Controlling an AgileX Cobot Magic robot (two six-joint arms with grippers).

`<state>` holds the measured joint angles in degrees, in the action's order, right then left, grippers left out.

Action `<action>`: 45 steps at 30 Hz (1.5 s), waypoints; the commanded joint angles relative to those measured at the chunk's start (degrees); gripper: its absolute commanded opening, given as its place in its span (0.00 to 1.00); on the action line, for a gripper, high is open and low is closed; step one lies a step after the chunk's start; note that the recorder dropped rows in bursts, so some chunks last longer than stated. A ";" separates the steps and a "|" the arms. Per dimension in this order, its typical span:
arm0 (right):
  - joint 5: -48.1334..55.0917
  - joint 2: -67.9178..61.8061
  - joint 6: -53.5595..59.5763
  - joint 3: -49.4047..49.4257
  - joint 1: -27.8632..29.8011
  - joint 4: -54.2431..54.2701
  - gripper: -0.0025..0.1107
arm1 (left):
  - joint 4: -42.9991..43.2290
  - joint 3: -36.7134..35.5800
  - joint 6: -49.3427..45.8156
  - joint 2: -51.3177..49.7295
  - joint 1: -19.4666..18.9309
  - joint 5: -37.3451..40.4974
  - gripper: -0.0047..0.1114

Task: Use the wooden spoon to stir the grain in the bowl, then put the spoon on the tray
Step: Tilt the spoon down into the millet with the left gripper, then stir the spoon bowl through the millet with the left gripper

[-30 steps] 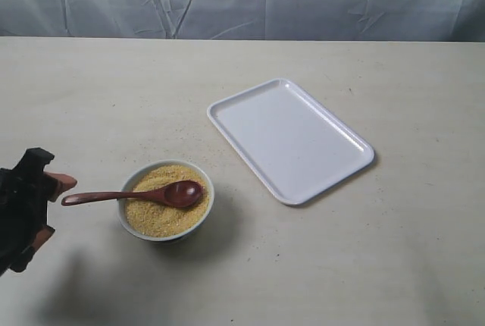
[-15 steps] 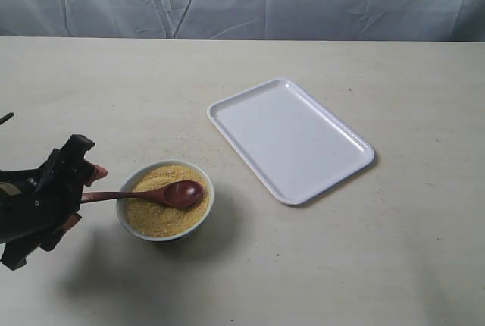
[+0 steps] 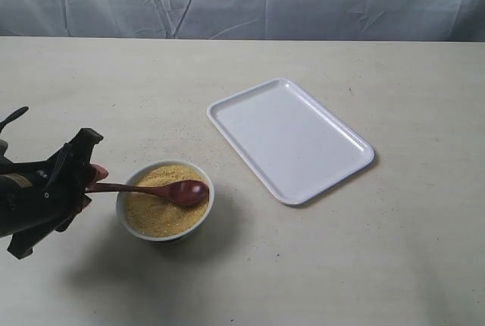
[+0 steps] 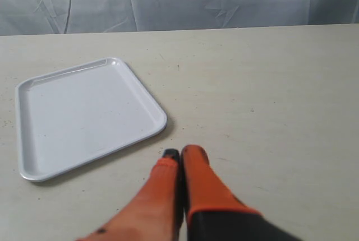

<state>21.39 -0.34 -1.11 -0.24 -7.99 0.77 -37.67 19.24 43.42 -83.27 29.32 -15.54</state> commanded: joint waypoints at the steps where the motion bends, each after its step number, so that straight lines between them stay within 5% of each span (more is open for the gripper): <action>1: -0.58 0.34 -0.06 0.24 0.32 -0.08 0.05 | 0.27 0.26 0.13 -0.27 -0.07 -0.96 0.34; 12: -0.58 0.34 -0.06 0.24 0.32 -0.08 0.05 | 0.05 0.26 0.13 -0.27 -0.07 0.38 0.04; 27: -0.53 0.34 -0.06 0.24 0.32 -0.21 0.05 | 1.36 0.26 4.74 1.88 -0.07 -3.75 0.04; 41: -0.66 0.34 -0.06 0.24 0.32 0.20 0.05 | 31.21 5.06 5.65 13.39 -0.07 -10.24 0.04; 45: -0.66 0.34 -0.06 0.24 0.32 0.20 0.05 | 45.75 5.06 5.41 16.23 -0.07 -10.75 0.04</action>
<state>21.39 -0.34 -1.11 -0.24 -7.99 0.97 -1.61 23.98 48.91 -68.59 29.19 -25.43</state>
